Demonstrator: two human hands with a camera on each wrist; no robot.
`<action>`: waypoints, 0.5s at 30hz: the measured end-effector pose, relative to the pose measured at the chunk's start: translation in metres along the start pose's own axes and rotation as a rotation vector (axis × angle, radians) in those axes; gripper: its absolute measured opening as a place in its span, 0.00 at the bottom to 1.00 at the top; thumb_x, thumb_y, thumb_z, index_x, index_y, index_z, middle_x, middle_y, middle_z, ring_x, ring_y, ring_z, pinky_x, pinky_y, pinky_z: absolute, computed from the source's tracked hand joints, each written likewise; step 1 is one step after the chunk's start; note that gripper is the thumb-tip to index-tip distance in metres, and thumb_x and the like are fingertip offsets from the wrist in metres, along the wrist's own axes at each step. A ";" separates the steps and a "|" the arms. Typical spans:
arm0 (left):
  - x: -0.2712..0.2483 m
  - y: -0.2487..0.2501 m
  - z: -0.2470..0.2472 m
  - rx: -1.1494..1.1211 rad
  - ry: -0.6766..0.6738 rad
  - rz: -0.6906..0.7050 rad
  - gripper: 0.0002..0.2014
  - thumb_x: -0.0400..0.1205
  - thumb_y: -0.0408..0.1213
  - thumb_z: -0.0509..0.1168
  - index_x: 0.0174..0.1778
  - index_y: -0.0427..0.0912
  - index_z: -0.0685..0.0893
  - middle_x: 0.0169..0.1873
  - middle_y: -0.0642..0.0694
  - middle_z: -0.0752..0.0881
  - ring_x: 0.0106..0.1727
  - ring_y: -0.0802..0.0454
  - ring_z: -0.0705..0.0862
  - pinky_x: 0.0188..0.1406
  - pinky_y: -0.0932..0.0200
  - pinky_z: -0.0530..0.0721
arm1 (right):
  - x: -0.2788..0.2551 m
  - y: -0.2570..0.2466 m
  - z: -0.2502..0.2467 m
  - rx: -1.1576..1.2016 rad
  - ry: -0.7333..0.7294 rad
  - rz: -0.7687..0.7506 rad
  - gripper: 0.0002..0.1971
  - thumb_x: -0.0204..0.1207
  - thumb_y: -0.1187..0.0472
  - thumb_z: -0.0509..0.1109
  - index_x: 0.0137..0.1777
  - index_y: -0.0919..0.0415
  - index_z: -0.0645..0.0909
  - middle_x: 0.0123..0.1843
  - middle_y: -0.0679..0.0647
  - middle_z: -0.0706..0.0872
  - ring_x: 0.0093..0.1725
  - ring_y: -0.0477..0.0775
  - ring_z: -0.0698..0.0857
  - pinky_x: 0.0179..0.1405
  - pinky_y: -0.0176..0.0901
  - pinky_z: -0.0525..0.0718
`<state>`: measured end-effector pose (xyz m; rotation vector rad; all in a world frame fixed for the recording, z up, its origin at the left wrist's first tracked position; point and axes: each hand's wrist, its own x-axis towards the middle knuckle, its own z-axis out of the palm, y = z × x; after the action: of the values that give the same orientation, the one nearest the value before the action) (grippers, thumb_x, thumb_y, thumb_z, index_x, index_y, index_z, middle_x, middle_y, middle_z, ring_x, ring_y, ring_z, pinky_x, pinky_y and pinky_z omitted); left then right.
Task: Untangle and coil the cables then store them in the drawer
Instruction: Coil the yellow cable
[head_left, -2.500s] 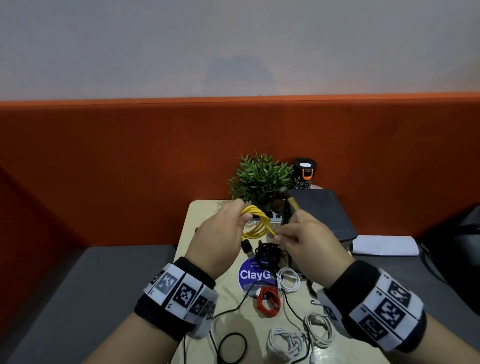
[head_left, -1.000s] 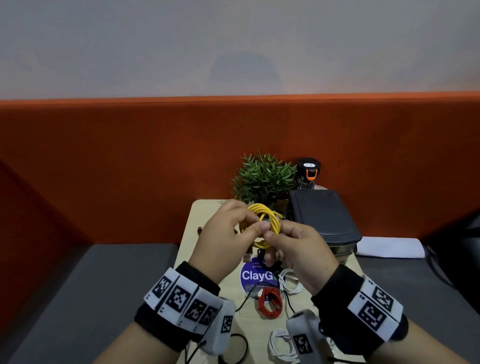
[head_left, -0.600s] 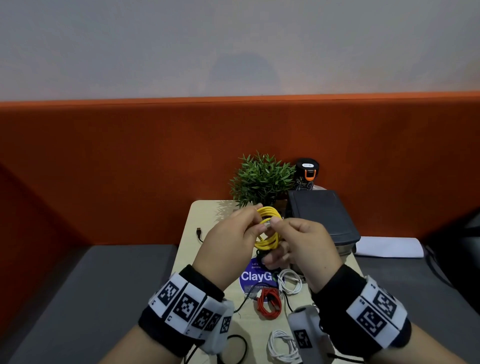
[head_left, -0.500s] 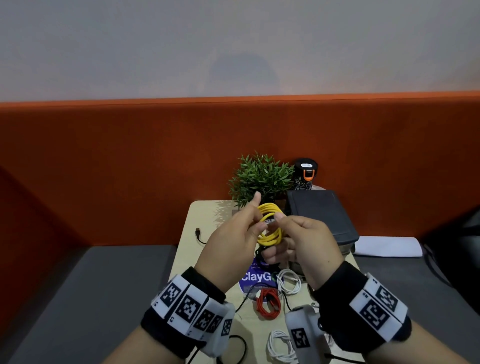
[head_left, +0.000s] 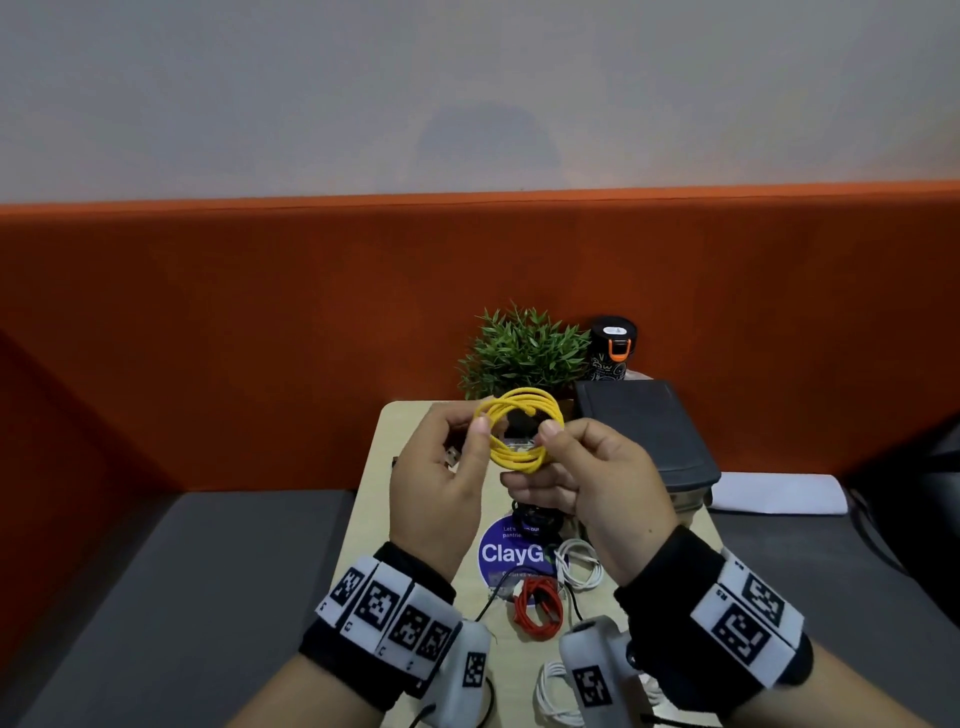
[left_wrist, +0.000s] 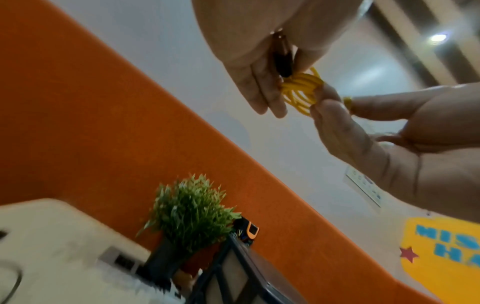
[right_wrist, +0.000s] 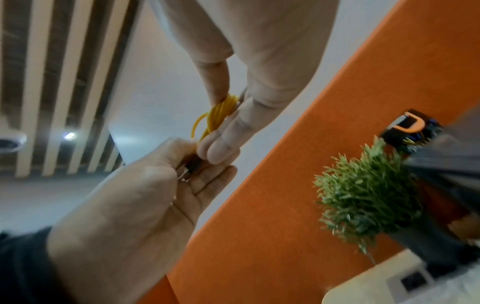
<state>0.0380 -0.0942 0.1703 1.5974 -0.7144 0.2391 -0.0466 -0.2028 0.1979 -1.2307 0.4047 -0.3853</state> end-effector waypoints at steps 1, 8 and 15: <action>0.000 -0.001 0.001 -0.022 0.013 -0.060 0.06 0.84 0.34 0.62 0.47 0.49 0.82 0.40 0.61 0.87 0.43 0.64 0.84 0.41 0.71 0.79 | 0.001 0.002 0.000 -0.030 -0.019 -0.022 0.09 0.81 0.63 0.65 0.43 0.69 0.77 0.40 0.68 0.90 0.38 0.66 0.90 0.39 0.52 0.91; 0.008 -0.006 0.006 -0.308 0.066 -0.378 0.08 0.82 0.24 0.62 0.45 0.43 0.74 0.44 0.38 0.89 0.50 0.45 0.89 0.45 0.53 0.87 | 0.006 0.013 -0.004 -0.186 -0.025 -0.070 0.07 0.80 0.65 0.67 0.42 0.68 0.75 0.42 0.64 0.90 0.40 0.65 0.91 0.47 0.61 0.89; 0.006 -0.007 0.006 -0.216 -0.008 -0.323 0.15 0.82 0.27 0.63 0.63 0.43 0.85 0.50 0.57 0.89 0.53 0.60 0.87 0.49 0.62 0.87 | 0.008 0.011 -0.008 -0.201 0.030 -0.033 0.07 0.81 0.64 0.66 0.43 0.66 0.79 0.39 0.64 0.90 0.38 0.64 0.91 0.47 0.62 0.89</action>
<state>0.0452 -0.1020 0.1673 1.4811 -0.4617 -0.0792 -0.0431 -0.2098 0.1842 -1.4297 0.4571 -0.3990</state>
